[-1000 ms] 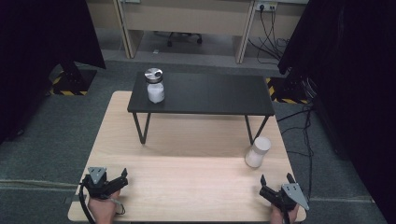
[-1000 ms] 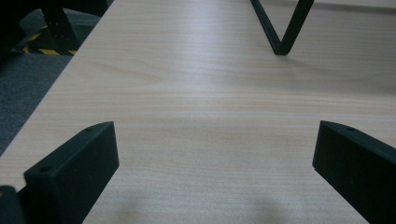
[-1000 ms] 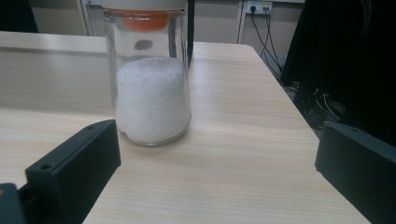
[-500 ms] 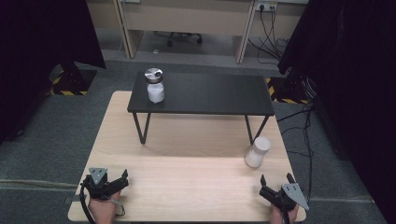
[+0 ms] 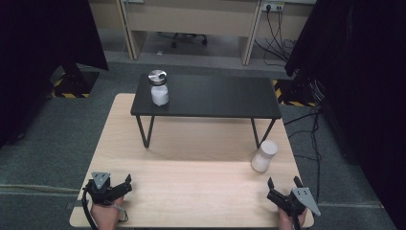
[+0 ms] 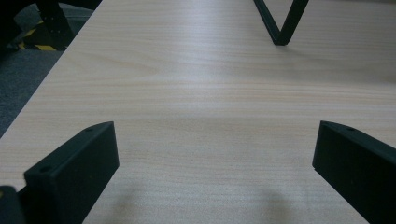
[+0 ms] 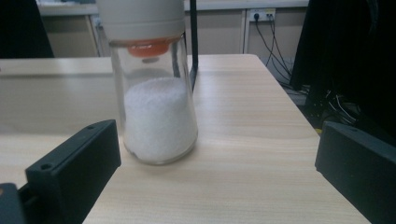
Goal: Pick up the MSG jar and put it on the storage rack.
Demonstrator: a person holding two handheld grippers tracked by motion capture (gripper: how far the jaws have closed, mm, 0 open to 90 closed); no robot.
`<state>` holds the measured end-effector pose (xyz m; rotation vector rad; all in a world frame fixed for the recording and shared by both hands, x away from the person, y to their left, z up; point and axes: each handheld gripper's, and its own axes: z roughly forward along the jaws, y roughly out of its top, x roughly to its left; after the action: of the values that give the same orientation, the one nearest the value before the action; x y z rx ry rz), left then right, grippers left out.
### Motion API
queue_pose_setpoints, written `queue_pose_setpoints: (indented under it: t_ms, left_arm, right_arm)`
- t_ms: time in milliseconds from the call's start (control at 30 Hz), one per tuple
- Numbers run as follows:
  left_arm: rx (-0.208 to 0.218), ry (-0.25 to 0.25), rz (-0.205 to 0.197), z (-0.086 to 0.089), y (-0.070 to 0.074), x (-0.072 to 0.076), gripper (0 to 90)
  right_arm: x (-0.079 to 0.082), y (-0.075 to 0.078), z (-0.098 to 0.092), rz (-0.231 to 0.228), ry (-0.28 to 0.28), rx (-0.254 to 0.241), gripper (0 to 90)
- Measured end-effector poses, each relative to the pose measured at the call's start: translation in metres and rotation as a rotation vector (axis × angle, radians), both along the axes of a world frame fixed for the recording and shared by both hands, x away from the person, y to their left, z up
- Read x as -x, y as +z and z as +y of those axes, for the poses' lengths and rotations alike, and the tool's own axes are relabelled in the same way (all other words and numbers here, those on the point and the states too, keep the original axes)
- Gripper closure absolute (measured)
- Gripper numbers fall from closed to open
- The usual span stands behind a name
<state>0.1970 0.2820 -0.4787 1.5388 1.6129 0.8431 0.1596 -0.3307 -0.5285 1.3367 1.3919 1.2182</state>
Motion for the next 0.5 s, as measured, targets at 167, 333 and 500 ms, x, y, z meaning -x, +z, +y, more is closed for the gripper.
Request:
queue_pose_setpoints:
  t_ms: [167,333,500]
  left_arm:
    - [0.000,0.000,0.000,0.000,0.000,0.000,0.0]
    - [0.000,-0.001,0.002,0.000,0.000,0.000,0.0]
    - [0.004,-0.005,0.000,0.001,0.000,0.000,0.0]
  right_arm:
    - [0.003,0.003,0.003,-0.031,0.001,-0.011,0.3]
    - [-0.002,0.008,0.009,-0.044,0.008,-0.005,0.2]
    - [-0.008,0.011,0.021,-0.062,-0.005,-0.007,0.2]
